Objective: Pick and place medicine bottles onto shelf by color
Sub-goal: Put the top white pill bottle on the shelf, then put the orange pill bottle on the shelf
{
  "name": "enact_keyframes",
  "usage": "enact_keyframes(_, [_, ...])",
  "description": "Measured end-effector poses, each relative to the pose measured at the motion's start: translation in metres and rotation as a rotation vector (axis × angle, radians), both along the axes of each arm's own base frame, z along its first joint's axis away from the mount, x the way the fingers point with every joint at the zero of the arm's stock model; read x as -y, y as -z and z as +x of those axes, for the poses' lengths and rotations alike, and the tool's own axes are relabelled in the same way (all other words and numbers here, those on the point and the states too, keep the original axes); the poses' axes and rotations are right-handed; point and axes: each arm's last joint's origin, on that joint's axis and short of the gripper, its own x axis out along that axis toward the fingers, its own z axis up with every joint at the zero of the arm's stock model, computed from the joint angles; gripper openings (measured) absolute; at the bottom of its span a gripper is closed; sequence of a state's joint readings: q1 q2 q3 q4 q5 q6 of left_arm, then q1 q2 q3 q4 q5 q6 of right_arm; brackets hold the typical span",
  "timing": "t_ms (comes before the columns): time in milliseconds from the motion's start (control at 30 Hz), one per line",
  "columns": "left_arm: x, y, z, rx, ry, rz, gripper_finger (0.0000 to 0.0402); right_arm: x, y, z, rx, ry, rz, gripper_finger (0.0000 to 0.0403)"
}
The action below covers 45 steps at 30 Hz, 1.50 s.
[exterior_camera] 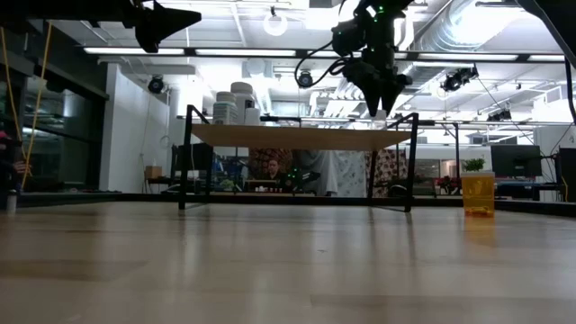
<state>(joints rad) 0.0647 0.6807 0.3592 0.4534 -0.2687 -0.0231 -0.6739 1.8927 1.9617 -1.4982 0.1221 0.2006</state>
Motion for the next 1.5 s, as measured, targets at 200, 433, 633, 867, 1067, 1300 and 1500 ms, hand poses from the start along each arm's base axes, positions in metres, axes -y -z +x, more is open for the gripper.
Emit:
enact_keyframes(200, [0.000, 0.000, 0.000, 0.000, 0.000, 0.000, 0.0287, 0.002, -0.002, -0.001, -0.043, -0.039, -0.057, 0.0260])
enact_keyframes(433, [0.000, 0.000, 0.000, 0.000, 0.000, 0.000, 0.0287, 0.003, -0.031, -0.002, 0.050, -0.081, -0.104, 0.0271])
enact_keyframes(633, [0.000, 0.000, 0.000, -0.004, 0.000, 0.000, 0.0287, -0.011, -0.052, 0.006, 0.201, -0.188, -0.058, 0.0271])
enact_keyframes(867, [0.000, 0.002, 0.000, -0.017, 0.000, -0.001, 0.0287, -0.065, -0.055, 0.040, 0.298, -0.502, 0.028, 0.0271])
enact_keyframes(1067, [0.000, 0.003, 0.000, -0.033, 0.000, -0.002, 0.0287, -0.128, -0.058, 0.059, 0.289, -0.701, 0.037, 0.0271])
enact_keyframes(1300, [0.000, 0.004, 0.001, -0.038, 0.013, -0.005, 0.0287, -0.181, -0.037, 0.016, 0.171, -0.622, 0.024, 0.0271])
enact_keyframes(1500, [0.001, 0.004, 0.001, -0.030, 0.026, -0.025, 0.0287, -0.211, 0.009, -0.057, 0.259, -0.393, 0.062, 0.0271])
